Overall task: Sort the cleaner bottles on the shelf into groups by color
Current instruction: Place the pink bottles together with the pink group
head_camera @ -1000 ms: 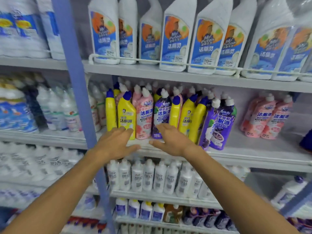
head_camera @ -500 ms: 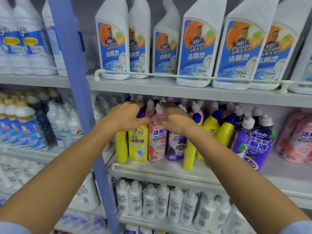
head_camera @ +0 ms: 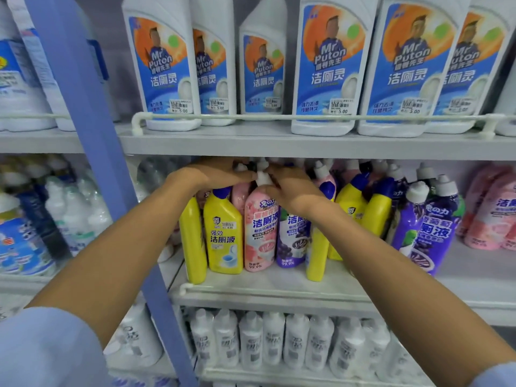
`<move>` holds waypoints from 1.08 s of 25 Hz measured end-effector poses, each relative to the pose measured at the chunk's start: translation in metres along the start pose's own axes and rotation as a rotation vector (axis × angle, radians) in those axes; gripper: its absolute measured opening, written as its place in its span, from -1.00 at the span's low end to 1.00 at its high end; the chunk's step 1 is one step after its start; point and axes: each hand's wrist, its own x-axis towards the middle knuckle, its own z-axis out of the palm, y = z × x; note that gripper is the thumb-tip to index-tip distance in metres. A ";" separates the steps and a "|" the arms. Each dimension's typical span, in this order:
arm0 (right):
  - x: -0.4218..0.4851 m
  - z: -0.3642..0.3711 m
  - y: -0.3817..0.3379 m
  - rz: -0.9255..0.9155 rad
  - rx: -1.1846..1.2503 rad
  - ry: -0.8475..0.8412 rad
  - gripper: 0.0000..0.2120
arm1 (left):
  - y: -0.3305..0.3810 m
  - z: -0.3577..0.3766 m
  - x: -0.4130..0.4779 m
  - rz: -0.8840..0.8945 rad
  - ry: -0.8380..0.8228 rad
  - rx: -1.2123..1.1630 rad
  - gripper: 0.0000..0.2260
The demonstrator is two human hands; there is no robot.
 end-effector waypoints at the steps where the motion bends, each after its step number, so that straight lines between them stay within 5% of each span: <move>1: -0.001 0.000 0.000 0.005 -0.010 0.008 -0.64 | -0.004 -0.001 0.000 0.009 -0.006 -0.020 -0.66; 5: -0.008 -0.002 0.000 0.002 0.025 0.036 -0.62 | -0.015 0.003 0.005 0.089 -0.014 -0.126 -0.83; 8: -0.017 -0.005 0.001 -0.055 0.026 0.049 -0.65 | -0.026 0.010 0.018 0.071 0.014 -0.122 -0.72; 17: -0.046 -0.028 0.000 -0.103 -0.046 0.038 -0.79 | -0.024 0.032 0.040 -0.038 0.209 -0.141 -0.88; 27: -0.068 -0.040 0.014 0.036 -0.067 0.171 -0.68 | -0.019 0.024 0.025 0.115 0.054 -0.200 -0.81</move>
